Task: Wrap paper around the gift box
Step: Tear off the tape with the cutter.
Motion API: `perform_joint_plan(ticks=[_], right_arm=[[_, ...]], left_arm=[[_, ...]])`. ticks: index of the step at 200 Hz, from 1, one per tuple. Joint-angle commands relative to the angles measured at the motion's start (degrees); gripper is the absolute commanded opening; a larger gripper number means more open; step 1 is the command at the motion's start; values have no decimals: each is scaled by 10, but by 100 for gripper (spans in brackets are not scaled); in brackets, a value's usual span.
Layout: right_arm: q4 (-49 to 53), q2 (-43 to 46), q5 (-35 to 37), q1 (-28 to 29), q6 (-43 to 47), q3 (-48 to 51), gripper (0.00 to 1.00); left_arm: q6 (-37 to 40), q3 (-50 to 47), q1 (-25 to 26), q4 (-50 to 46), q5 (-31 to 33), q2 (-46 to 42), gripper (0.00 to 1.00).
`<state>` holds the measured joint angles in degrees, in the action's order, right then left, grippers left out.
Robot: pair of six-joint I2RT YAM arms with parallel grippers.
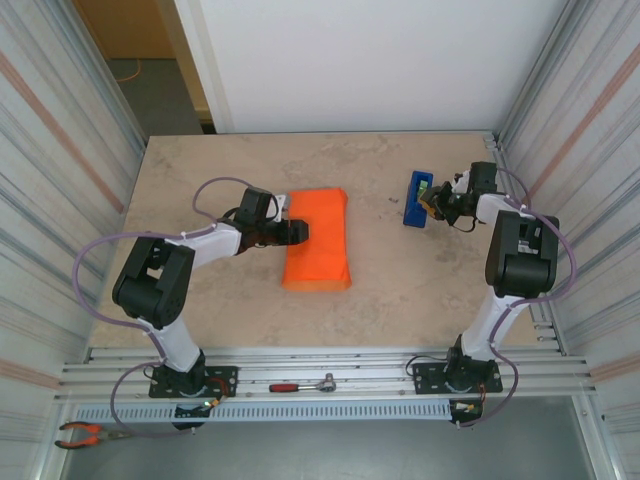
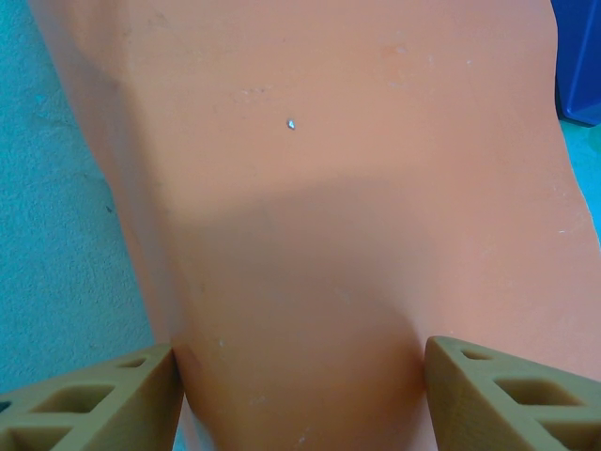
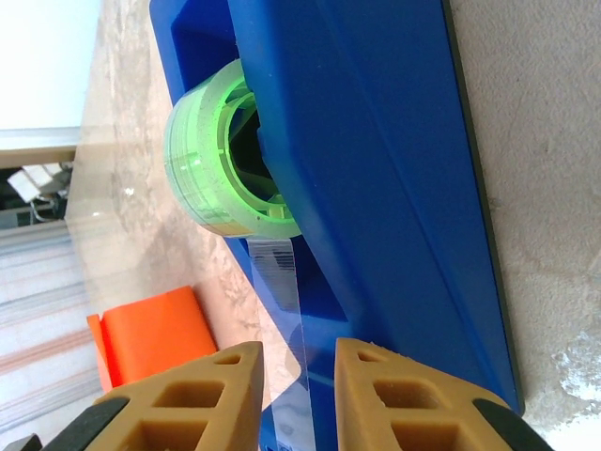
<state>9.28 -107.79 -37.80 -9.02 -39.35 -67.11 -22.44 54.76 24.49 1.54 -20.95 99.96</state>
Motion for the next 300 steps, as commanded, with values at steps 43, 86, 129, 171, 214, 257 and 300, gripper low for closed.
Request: perform_joint_plan(ticks=[43,86,129,171,214,257,300], right_arm=[[-12,-7,-27,-1,0,15,9],[-77,25,-61,-7,-60,47,0],[-97,76,-71,-6,-84,65,0],[-100,109,-71,-1,-97,87,0],[-98,135,-67,0,-100,114,0],[-93,148,-61,4,-99,140,0],[-102,153,-55,8,-97,172,0]], left_arm=[[27,-24,12,-90,28,36,66],[27,-25,12,-91,29,34,66],[28,-25,12,-92,30,32,66],[29,-24,13,-93,31,33,66],[30,-26,12,-95,32,31,66],[31,-25,13,-96,33,32,66],[31,-24,15,-96,33,31,66]])
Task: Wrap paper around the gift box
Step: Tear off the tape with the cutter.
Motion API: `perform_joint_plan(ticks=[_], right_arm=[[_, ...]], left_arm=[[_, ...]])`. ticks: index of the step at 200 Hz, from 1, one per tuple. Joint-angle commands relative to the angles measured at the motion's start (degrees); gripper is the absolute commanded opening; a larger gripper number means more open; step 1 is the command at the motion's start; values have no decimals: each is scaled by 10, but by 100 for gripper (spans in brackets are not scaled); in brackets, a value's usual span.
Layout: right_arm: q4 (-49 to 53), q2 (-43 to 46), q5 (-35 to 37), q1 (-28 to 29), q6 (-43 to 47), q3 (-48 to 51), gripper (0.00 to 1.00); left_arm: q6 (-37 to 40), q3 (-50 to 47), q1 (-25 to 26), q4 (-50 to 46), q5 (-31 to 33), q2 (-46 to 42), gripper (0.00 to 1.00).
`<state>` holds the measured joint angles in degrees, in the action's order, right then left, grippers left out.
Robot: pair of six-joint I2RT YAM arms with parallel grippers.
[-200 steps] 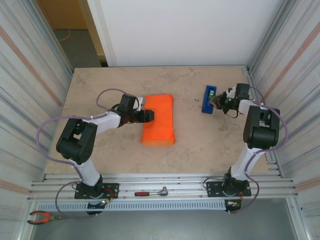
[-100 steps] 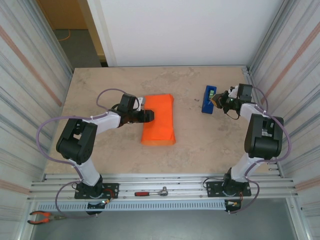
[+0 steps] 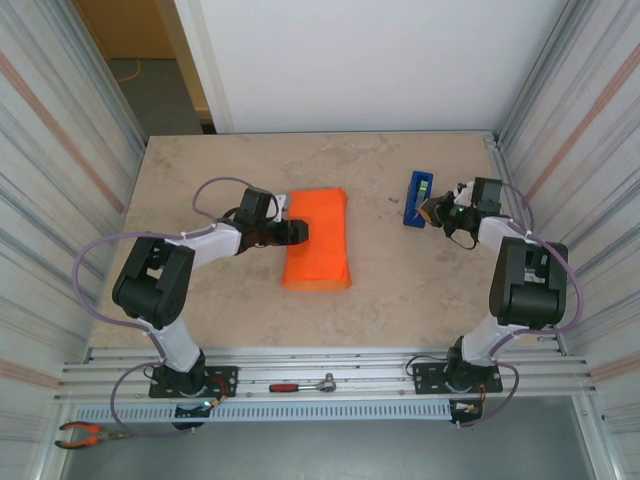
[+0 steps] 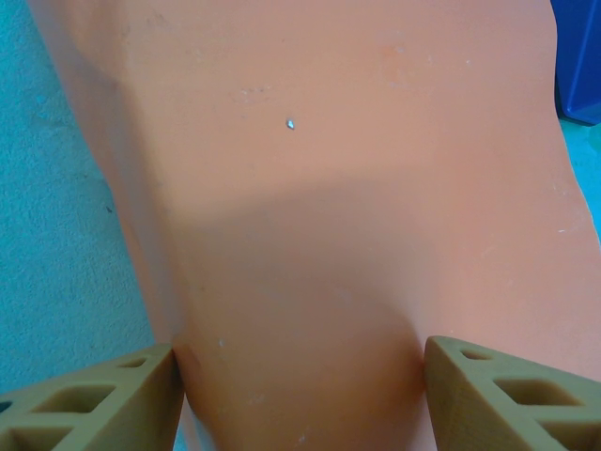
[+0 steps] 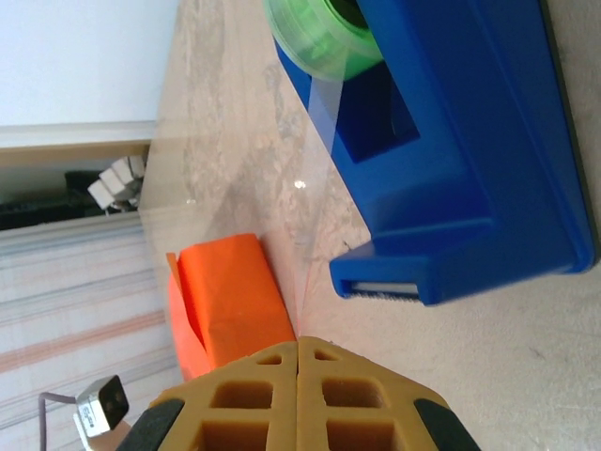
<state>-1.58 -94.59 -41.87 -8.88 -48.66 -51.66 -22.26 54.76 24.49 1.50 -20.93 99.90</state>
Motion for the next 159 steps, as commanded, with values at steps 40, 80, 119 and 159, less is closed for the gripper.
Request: perform_joint_plan(ticks=[40,80,119,159], right_arm=[[-5,16,-9,5,-5,38,0],[-15,1,7,-3,-2,55,0],[-32,-33,14,-10,-1,65,0],[-51,-80,16,-7,-4,61,0]], left_arm=[[30,-23,15,-96,34,33,66],[30,-23,15,-97,35,33,66],[31,-22,15,-98,35,33,66],[32,-20,15,-99,35,32,66]])
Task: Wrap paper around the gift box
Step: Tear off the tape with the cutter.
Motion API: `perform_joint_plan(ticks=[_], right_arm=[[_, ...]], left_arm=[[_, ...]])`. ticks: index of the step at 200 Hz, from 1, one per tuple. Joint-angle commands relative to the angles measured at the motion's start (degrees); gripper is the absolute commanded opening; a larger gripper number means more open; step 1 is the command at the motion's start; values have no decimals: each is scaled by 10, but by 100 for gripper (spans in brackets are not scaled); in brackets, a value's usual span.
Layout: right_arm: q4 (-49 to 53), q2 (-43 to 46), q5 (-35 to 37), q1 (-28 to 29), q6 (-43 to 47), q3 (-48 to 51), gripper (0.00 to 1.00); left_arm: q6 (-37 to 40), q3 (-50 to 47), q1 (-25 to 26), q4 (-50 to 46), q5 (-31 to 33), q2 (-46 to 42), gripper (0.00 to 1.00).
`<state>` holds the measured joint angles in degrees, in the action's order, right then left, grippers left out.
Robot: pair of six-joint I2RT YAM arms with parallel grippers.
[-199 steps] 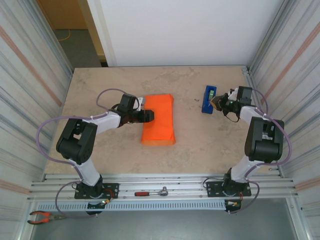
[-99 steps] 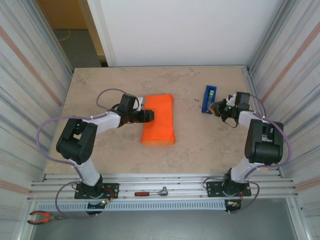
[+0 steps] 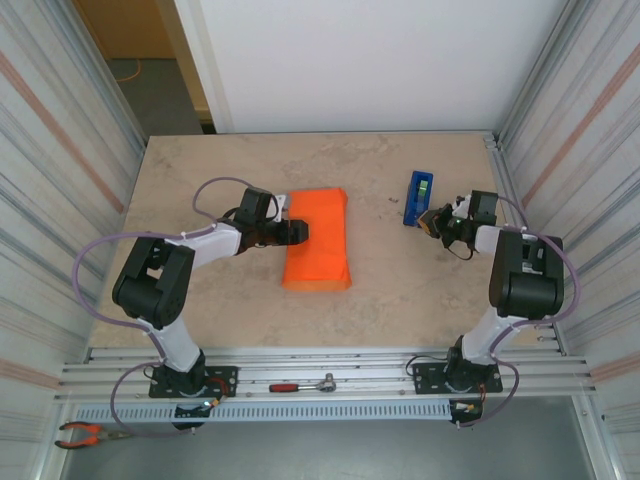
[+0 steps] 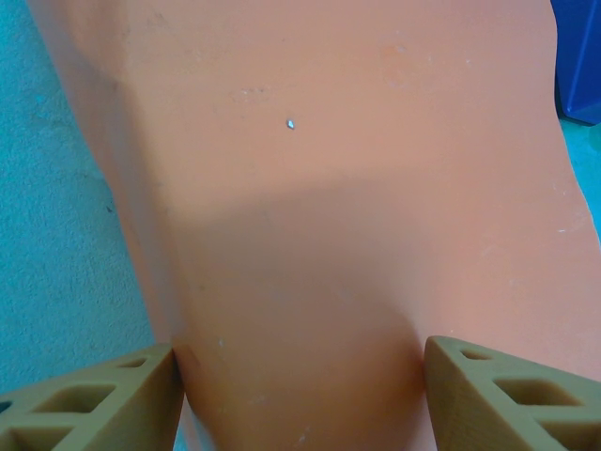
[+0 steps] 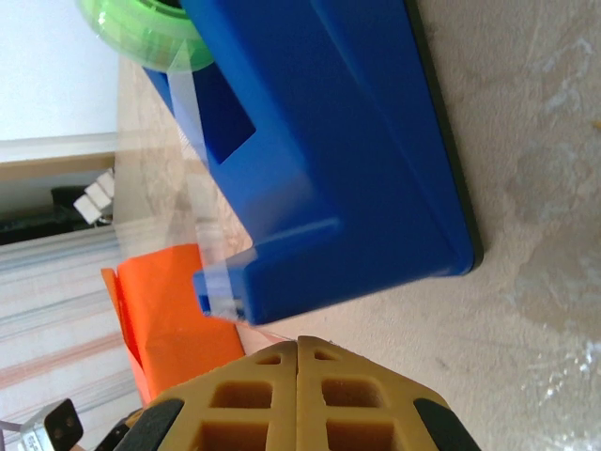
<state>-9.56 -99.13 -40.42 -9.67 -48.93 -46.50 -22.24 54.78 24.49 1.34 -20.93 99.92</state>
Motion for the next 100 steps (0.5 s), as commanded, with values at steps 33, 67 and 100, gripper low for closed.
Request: perform_joint_plan(ticks=[33,67,100], right_arm=[[18,-66,3,15,-7,0,0],[1,-64,-7,32,-18,-4,0],[24,-19,-21,58,-10,-24,0]], left_arm=[[31,-22,15,-97,36,31,66],[31,-21,15,-99,36,30,66],[32,-20,15,-99,36,30,66]])
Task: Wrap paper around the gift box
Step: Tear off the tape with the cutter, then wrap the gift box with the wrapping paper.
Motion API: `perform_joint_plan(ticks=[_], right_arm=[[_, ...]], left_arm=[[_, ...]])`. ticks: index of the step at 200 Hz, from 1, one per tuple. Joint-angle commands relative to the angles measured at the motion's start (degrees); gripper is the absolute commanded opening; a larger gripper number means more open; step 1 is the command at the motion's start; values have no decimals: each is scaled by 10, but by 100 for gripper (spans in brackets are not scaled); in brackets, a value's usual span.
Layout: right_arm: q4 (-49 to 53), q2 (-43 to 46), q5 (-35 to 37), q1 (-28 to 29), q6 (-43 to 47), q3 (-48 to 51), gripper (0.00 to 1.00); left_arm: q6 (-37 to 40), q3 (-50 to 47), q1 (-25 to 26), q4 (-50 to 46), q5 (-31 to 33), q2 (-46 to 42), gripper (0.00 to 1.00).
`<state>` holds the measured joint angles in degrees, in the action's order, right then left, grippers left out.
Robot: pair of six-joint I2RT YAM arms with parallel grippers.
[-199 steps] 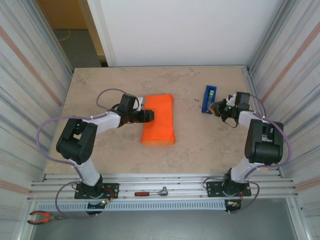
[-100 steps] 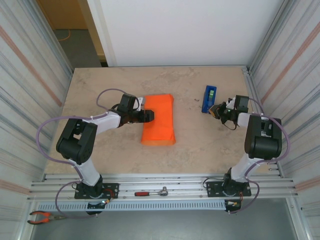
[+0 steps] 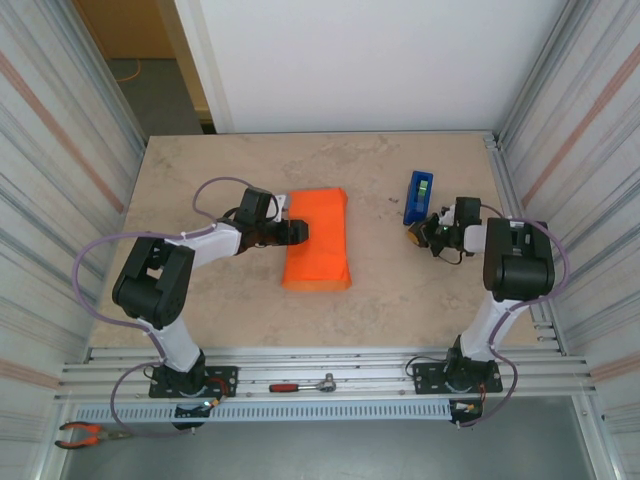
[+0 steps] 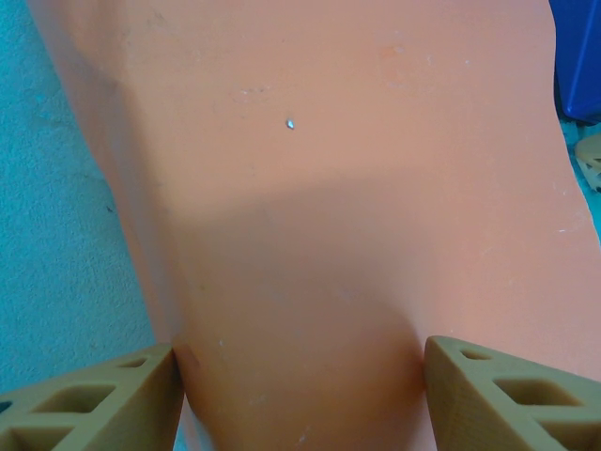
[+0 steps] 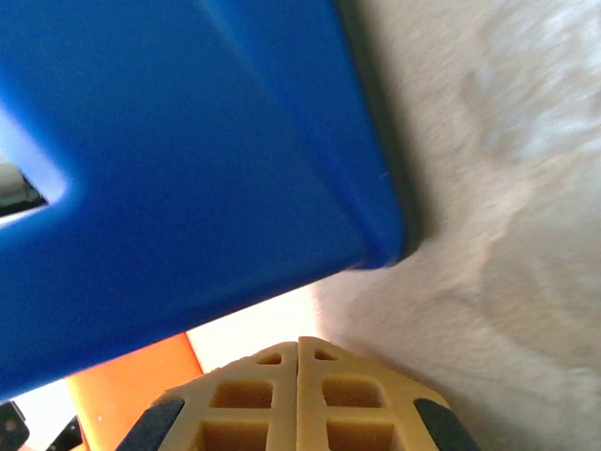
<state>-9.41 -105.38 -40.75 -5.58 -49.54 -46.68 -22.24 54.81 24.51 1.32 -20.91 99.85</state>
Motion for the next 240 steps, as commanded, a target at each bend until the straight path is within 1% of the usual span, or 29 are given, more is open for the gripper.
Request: perform_joint_plan(ticks=[1,38,74,87,105,122,156,240], right_arm=[[23,45,-19,18,-4,-24,0],[104,77,-44,74,39,-94,0],[210,46,-75,147,106,-193,0],[267,30,-66,175,147,-232,0],[341,15,-28,212,203,-284,0],[377,1,-9,236,229,-311,0],[419,-22,21,258,255,-344,0],[426,-45,31,267,263,-357,0]], left_arm=[[31,-21,15,-99,36,31,66],[31,-22,15,-98,37,31,66],[32,-22,16,-98,37,32,66],[32,-22,15,-98,37,31,66],[31,-21,16,-99,36,32,66],[32,-22,16,-99,38,31,66],[32,-20,17,-99,37,31,66],[32,-20,17,-99,38,31,66]])
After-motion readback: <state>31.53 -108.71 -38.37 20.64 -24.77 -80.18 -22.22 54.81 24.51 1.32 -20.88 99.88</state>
